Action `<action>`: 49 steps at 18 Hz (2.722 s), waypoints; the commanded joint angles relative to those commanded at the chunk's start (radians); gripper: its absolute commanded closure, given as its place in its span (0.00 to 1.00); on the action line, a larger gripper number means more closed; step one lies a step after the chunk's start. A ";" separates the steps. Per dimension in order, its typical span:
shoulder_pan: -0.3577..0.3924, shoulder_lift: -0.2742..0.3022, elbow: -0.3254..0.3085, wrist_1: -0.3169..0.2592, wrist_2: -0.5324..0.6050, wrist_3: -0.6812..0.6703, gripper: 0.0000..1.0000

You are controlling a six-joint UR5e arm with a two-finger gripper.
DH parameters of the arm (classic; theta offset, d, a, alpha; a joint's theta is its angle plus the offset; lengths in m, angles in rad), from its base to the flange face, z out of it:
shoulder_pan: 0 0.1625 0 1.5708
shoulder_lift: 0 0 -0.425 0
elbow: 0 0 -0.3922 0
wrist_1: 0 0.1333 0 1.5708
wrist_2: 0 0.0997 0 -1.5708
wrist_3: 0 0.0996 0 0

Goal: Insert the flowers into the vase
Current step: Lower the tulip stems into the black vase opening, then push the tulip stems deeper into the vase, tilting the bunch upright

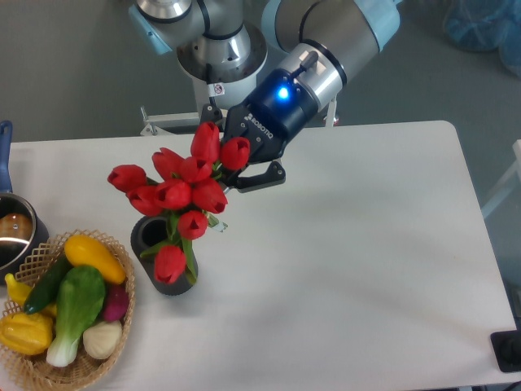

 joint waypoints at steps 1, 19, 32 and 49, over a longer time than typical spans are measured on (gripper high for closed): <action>0.000 0.003 0.003 0.000 0.009 -0.015 0.97; -0.032 -0.040 0.002 0.008 -0.109 -0.005 0.99; -0.075 -0.066 -0.008 0.006 -0.183 0.014 0.98; -0.092 -0.101 -0.024 0.006 -0.172 0.063 0.95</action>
